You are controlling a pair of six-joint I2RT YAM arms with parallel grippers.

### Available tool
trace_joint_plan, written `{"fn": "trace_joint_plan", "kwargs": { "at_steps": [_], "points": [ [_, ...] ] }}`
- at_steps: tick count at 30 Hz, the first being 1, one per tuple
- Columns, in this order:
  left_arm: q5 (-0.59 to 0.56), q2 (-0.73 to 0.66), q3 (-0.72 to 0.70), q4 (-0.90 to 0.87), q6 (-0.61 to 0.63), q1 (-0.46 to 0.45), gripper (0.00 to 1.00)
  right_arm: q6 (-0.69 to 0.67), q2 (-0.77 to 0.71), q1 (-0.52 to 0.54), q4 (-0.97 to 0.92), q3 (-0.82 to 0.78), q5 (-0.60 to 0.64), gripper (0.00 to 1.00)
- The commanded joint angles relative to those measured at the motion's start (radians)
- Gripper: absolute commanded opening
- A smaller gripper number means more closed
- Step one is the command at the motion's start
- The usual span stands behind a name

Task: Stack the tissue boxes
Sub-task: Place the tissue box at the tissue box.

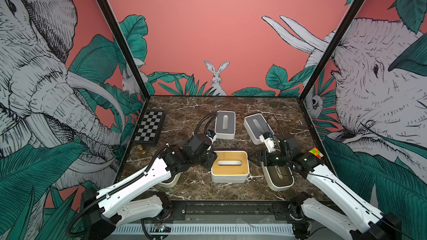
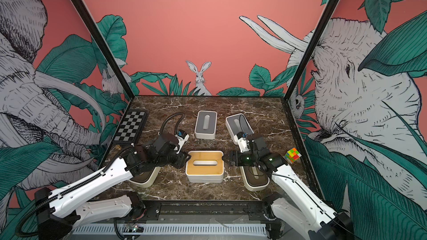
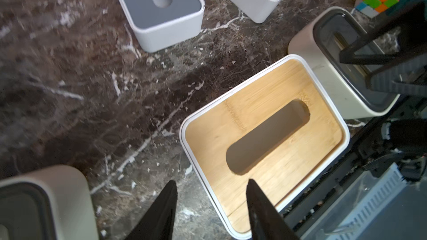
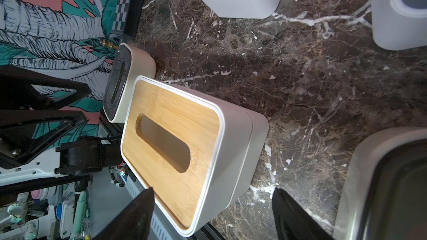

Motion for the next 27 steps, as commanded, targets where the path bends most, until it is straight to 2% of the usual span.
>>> {"fn": "trace_joint_plan", "kwargs": {
  "at_steps": [1, 6, 14, 27],
  "points": [
    [0.064, -0.01, -0.053, -0.003, -0.225, 0.006, 0.49, 0.026, 0.001, 0.021, -0.039, 0.022, 0.023, 0.73],
    [0.071, -0.022, -0.074, 0.043, -0.25, 0.012, 0.48, 0.066, -0.004, 0.06, 0.004, -0.005, 0.051, 0.6],
    [0.072, -0.004, -0.094, 0.067, -0.266, 0.018, 0.48, 0.096, 0.02, 0.126, 0.064, -0.026, 0.073, 0.62],
    [0.055, -0.014, -0.158, 0.154, -0.295, 0.02, 0.49, 0.085, 0.051, 0.154, 0.086, -0.027, 0.056, 0.63]
  ]
}}
